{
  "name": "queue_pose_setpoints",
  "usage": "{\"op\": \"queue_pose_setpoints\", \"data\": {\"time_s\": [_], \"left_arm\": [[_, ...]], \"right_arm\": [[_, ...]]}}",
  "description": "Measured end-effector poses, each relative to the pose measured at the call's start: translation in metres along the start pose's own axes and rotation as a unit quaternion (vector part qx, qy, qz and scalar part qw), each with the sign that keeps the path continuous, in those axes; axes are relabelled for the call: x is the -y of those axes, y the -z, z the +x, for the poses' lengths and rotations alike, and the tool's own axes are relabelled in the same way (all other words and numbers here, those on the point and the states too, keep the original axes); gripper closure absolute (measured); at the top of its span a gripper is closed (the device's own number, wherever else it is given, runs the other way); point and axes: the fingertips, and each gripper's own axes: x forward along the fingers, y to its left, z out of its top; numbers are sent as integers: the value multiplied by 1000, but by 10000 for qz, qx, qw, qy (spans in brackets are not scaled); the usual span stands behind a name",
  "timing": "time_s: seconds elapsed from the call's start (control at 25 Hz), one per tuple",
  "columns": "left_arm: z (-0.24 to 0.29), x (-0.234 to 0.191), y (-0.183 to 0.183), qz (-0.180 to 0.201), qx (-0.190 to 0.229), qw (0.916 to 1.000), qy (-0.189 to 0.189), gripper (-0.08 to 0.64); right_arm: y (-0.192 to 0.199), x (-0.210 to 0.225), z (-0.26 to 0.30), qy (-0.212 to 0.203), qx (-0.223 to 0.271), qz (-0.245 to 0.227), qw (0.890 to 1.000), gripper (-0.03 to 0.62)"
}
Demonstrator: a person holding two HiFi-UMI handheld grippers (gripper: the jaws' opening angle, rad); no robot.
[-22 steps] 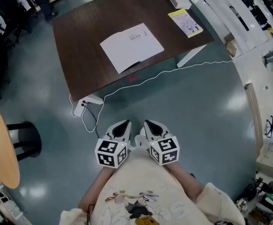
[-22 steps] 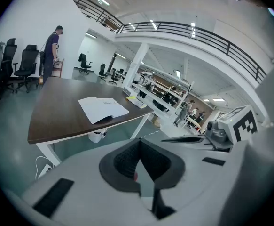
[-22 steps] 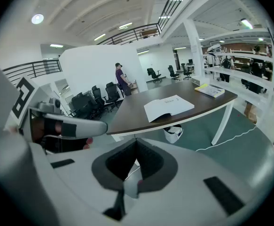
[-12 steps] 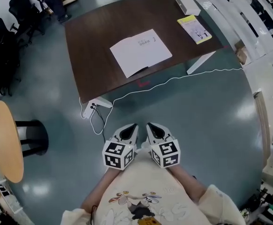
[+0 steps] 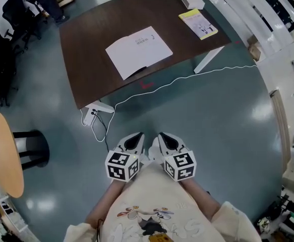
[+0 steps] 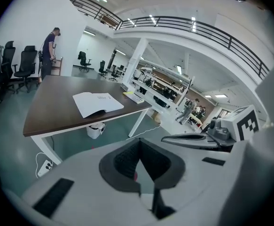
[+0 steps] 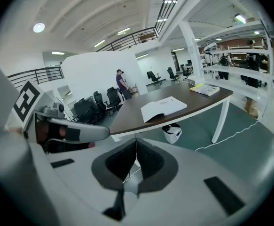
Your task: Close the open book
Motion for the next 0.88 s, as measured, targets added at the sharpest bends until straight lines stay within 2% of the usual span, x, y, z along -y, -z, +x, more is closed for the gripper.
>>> {"op": "queue_pose_setpoints", "data": {"time_s": [0.12, 0.24, 0.4, 0.64, 0.88], "left_arm": [[8, 8, 4, -21, 12, 10000, -76, 554], [18, 13, 14, -217, 6, 9996, -171, 554], [34, 20, 15, -311, -54, 9994, -137, 554], [76, 2, -18, -391, -73, 9992, 70, 554], [122, -19, -62, -401, -233, 9984, 338, 555]], "right_arm": [[9, 19, -10, 53, -59, 63, 9999, 586], [19, 32, -14, 33, -141, 107, 9998, 586], [14, 47, -9, 71, -112, 198, 9997, 586], [-16, 71, 22, 190, -95, 20, 9998, 586], [-46, 108, 59, 444, -261, 286, 9983, 586]]}}
